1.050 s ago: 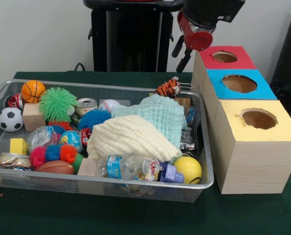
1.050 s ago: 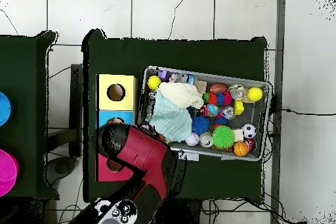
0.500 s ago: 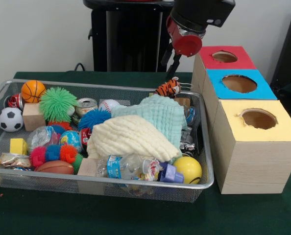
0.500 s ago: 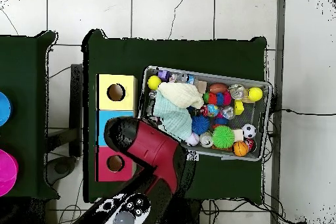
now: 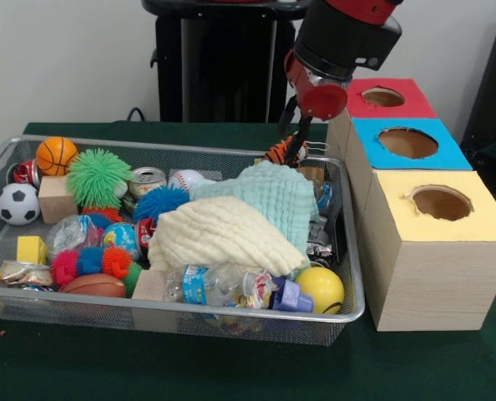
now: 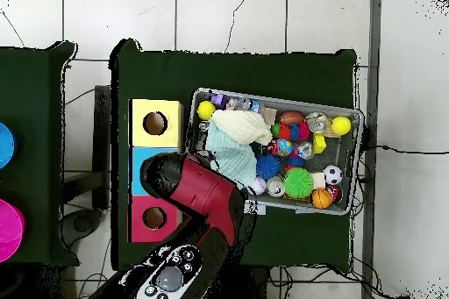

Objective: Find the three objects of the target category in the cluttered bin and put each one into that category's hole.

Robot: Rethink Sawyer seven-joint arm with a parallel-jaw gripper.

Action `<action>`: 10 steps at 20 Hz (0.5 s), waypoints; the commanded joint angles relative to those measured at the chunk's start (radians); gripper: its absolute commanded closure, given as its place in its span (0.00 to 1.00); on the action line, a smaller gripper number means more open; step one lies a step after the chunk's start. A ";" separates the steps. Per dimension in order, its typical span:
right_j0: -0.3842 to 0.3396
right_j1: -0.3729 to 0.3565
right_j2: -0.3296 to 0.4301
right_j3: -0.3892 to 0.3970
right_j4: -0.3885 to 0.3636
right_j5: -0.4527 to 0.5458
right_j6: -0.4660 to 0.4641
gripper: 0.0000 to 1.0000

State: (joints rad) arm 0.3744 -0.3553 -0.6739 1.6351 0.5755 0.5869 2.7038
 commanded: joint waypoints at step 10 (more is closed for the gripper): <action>-0.016 0.071 0.145 -0.048 -0.016 0.039 0.131 0.00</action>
State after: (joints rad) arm 0.3741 -0.3247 -0.6566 1.6327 0.5755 0.5867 2.7038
